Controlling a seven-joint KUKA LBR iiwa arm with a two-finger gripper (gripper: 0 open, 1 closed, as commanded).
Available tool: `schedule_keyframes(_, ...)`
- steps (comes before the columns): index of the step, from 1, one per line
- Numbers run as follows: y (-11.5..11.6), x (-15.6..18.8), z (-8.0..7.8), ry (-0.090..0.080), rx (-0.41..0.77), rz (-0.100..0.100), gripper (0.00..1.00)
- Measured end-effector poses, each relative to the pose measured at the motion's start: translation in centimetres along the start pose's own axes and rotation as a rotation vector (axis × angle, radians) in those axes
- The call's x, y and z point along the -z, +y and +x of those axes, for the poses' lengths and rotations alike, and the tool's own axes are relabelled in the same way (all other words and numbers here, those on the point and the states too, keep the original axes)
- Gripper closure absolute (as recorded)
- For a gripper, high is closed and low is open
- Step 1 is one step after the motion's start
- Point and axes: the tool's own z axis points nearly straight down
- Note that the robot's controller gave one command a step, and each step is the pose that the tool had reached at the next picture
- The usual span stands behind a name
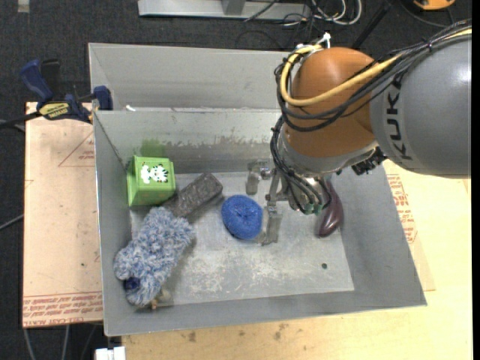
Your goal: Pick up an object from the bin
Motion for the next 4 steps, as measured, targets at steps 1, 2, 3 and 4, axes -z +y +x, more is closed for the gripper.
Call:
schedule_keyframes(1,0.0,0.5,-0.1,-0.008,-0.002,-0.001,0.0)
schedule_keyframes(2,0.8,-3.8,-3.0,-0.019,-0.001,-0.002,0.0)
schedule_keyframes(3,1.5,-9.7,-5.6,-0.01,-0.005,-0.002,0.0)
schedule_keyframes(4,0.0,-10.6,-4.8,-0.004,-0.124,-0.001,0.0)
